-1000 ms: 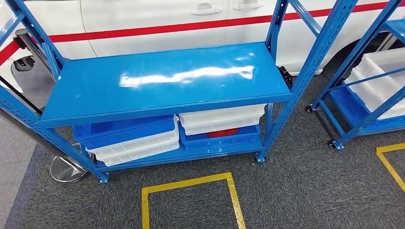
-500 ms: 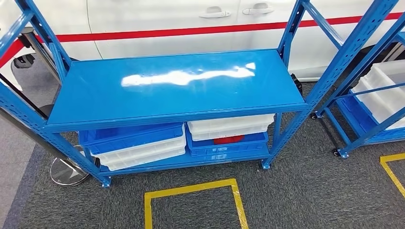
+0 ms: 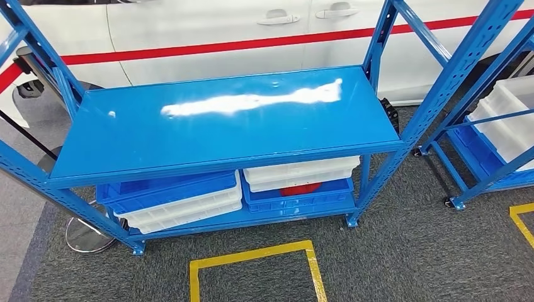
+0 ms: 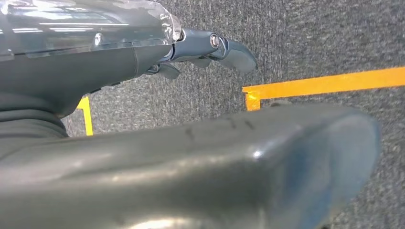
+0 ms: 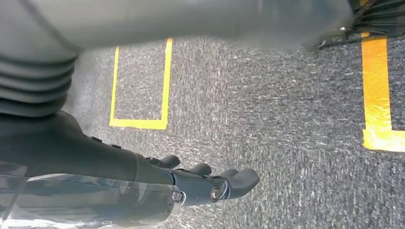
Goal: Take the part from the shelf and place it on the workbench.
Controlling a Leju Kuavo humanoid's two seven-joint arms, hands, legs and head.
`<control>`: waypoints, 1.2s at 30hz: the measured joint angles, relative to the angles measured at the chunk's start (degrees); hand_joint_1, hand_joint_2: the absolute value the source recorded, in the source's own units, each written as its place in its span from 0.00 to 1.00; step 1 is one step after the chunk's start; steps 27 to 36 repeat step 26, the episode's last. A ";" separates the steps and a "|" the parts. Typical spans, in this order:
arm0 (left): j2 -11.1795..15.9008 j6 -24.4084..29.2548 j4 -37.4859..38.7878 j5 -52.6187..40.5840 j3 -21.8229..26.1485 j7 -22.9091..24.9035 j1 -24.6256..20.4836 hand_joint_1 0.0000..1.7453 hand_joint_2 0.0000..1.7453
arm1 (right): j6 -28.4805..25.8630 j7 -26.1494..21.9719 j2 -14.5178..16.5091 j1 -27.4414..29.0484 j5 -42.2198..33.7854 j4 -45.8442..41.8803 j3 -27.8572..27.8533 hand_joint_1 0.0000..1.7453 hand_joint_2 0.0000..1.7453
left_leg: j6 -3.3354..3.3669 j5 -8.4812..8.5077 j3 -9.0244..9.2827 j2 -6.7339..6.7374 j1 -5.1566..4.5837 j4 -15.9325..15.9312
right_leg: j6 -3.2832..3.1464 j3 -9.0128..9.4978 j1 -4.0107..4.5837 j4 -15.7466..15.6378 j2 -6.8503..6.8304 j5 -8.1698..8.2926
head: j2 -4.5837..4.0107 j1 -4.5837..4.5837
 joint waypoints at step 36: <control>0.45 0.66 0.02 0.21 0.81 1.01 0.01 0.00 1.00 | -0.57 0.44 0.15 -0.61 0.06 0.04 -1.01 0.00 1.00 | 2.68 4.65 3.92 0.00 -0.97 -10.14 | 2.45 1.44 -0.20 -1.72 -0.14 0.07 | 0.00 0.01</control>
